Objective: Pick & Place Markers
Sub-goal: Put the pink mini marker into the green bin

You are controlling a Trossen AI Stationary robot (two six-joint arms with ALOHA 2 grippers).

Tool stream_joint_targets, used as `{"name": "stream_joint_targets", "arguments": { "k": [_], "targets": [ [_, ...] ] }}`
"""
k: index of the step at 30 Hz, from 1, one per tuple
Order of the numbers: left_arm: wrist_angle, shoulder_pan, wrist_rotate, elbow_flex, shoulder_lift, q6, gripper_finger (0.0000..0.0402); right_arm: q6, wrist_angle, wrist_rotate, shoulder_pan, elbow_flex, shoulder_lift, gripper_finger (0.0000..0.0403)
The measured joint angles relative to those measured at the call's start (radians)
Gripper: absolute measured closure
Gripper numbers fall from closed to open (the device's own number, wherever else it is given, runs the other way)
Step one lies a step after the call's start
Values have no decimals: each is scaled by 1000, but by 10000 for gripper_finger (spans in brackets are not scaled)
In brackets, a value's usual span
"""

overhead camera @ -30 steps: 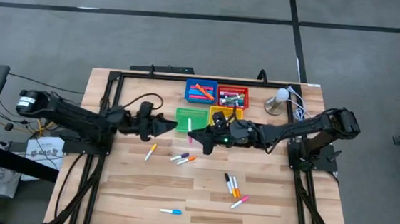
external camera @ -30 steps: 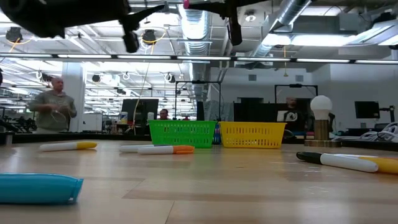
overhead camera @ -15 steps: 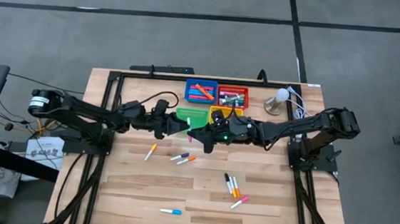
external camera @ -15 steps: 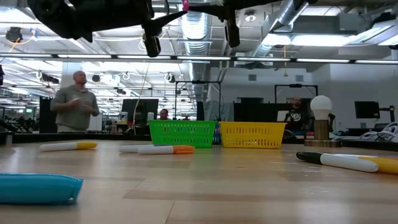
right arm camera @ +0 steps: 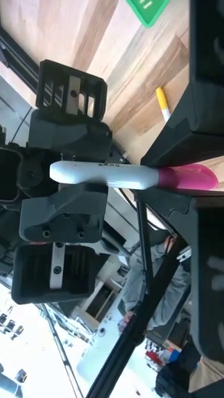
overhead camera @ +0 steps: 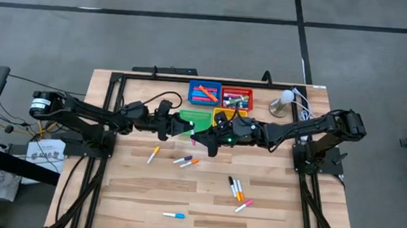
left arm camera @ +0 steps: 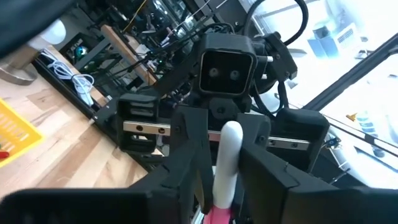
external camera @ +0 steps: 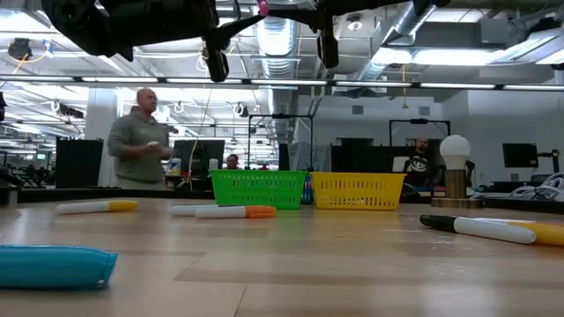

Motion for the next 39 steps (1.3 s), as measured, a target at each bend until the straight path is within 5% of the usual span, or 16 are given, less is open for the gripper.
{"name": "stream_joint_targets", "arguments": {
  "k": [8,25,33,39],
  "targets": [
    [2,0,21,0,-1,45,369,-25,-12,3,0,0,0,355],
    [-3,0,48,0,-1,104,365,-187,-33,29,29,0,-1,266],
    [-19,7,51,-1,2,141,361,-208,-220,34,14,2,-4,191],
    [-57,28,14,0,-2,204,354,-186,-414,41,16,0,0,171]
  ]
}}
